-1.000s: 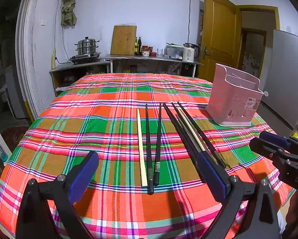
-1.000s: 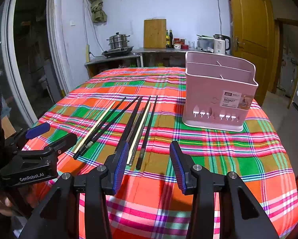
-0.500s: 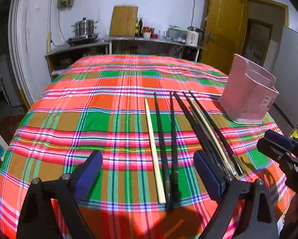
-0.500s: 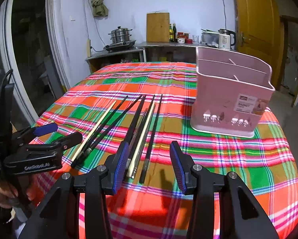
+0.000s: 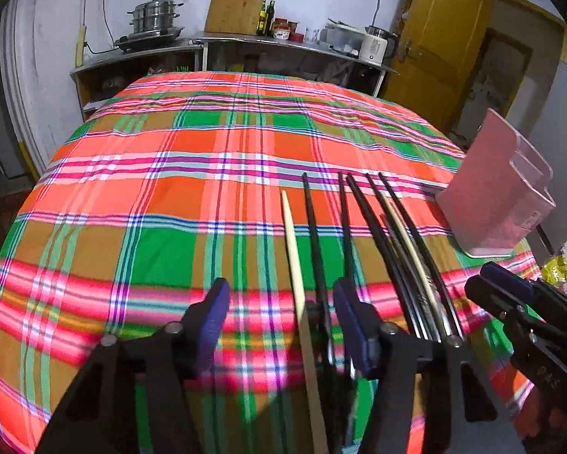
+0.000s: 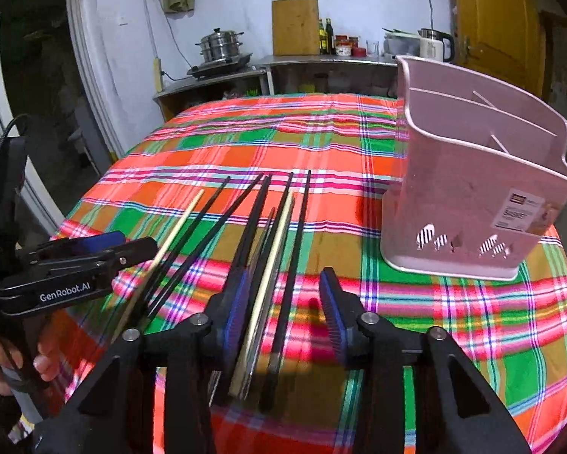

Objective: Organize utensils
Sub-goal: 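Close the left tool on black chopsticks while the right tool grasps chopsticks beside it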

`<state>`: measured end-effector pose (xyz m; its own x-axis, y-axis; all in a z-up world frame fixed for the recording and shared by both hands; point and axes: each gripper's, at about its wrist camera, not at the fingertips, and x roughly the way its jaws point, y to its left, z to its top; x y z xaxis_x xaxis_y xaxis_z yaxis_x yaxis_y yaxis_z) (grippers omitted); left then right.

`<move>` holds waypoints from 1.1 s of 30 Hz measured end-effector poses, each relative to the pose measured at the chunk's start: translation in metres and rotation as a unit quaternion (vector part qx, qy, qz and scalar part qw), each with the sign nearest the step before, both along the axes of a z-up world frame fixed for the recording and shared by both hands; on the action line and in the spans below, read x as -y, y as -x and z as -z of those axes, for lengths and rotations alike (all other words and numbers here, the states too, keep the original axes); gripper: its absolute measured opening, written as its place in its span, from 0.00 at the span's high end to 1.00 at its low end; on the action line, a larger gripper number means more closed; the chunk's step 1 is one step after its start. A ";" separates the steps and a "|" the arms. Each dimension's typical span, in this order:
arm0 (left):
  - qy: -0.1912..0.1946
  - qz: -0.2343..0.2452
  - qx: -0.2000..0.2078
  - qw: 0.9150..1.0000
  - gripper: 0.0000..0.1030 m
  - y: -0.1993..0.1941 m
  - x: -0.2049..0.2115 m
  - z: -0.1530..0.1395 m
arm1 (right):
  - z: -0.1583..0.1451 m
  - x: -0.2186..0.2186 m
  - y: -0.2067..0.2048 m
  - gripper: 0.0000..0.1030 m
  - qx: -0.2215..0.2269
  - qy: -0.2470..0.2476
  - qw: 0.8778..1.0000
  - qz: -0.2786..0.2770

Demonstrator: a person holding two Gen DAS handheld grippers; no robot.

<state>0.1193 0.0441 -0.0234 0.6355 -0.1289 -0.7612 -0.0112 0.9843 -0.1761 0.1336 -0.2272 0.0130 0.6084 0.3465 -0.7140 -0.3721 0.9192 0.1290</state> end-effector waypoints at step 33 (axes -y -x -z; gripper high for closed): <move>-0.020 0.099 -0.041 0.994 0.87 -0.053 0.049 0.007 | 0.027 -0.013 -0.060 0.87 -0.063 0.016 0.998 -0.004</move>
<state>0.1726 -0.0047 -0.0308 0.5366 -0.2138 -0.8163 0.1703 0.9749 -0.1434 0.1938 -0.2144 -0.0143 0.5103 0.3265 -0.7956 -0.3612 0.9210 0.1463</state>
